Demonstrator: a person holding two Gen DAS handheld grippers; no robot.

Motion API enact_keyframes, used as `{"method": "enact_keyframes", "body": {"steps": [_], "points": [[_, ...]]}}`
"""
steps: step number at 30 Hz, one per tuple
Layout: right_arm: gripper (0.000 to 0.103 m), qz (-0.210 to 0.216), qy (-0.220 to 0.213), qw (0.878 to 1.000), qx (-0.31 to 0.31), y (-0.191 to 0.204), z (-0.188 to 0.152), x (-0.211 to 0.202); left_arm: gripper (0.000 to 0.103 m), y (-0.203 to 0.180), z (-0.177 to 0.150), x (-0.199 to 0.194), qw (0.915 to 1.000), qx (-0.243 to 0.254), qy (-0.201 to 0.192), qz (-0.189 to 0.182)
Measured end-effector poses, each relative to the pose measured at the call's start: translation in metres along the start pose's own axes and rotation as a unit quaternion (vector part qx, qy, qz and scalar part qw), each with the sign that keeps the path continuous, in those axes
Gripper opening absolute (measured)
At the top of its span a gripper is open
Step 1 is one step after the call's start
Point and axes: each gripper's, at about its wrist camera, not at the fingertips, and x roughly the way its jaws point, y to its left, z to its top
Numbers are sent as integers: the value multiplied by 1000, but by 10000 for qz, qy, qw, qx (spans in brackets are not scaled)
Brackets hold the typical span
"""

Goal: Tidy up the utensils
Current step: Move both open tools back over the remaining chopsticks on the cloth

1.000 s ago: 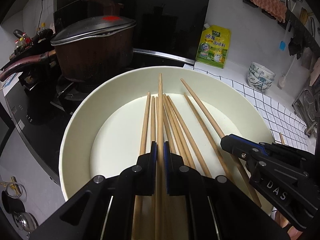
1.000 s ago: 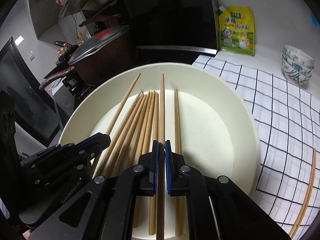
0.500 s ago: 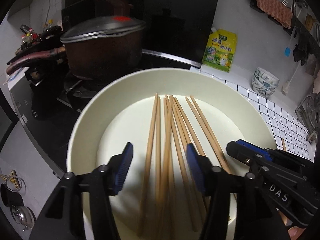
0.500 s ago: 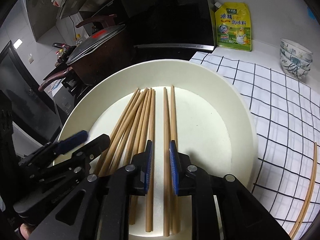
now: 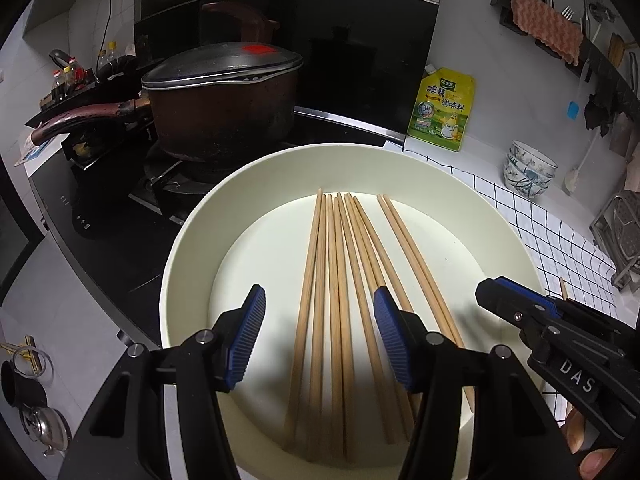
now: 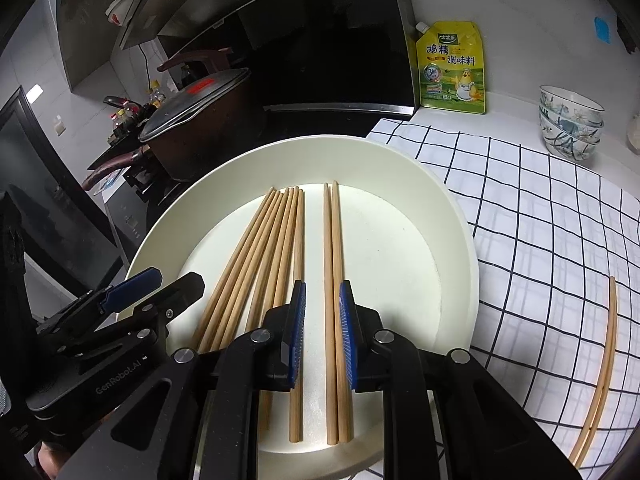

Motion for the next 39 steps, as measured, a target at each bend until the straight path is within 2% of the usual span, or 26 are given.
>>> {"method": "enact_keyframes", "body": {"steps": [19,23,26,30,35,39], "points": [[17,-225,-367,9990,85,-10,-17,-48,66,-25,-12,-34,9996,152,-207,-109],[25,-352,-493,9981,136,-21,-23,-64,70,-35,-16,-39,9994,190,-224,-201],[25,-451,-573,9971,203,-33,-30,-76,72,-48,-20,-42,9990,249,-225,-305],[37,-641,-696,9949,351,-54,-41,-92,77,-68,-29,-46,9979,322,-186,-529],[37,-887,-735,9910,688,-93,-61,-110,79,-97,-36,-52,9963,464,-219,-688],[41,-1180,-771,9857,920,-124,-79,-126,83,-118,-40,-55,9945,596,-254,-826]]}}
